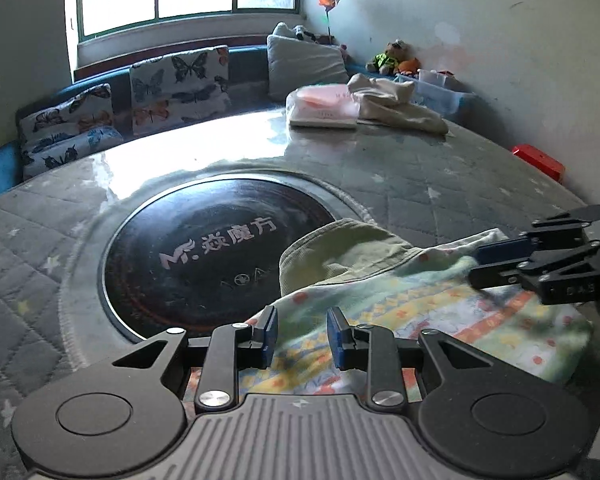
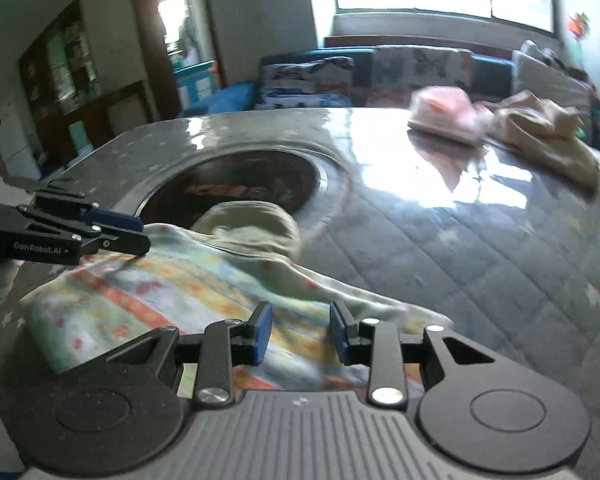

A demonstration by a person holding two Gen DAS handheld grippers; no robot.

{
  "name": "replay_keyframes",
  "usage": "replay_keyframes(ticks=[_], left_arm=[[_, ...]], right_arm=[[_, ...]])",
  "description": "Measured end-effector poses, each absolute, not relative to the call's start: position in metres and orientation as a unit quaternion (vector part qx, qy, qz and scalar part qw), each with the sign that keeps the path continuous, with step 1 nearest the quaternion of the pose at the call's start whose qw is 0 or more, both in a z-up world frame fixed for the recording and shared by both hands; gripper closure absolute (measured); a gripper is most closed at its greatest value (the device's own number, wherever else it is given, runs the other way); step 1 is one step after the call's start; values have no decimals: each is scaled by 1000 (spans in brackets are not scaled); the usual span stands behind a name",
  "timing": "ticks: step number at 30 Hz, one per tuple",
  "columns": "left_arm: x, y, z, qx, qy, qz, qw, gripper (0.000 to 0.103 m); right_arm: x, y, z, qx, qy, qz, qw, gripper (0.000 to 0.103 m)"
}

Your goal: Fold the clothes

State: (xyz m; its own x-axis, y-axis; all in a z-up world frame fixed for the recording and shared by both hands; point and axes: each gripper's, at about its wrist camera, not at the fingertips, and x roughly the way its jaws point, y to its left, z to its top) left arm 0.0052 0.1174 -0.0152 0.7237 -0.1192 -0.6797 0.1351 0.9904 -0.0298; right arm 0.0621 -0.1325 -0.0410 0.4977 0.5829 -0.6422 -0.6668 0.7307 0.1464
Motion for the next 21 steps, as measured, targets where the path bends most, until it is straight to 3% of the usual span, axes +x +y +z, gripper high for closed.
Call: replay_keyframes(ticks=[6,10,13,21], left_arm=[[13,128,-24,-16,375,-49,926,66],[2,127,-16,-14,363,-43,931,68],[-15,117,-6,-8,346,-53,937,66],[-56,92,-1,-18,329,-70,942,61]], right_arm=[[63,-151,-39,-54,338,336,878,70],[60,-159,-35,-54,328,320,887,68],[47,-155,-26,-64,308,334,889,57],[17,-108,-24,-92,287,401,865,44]])
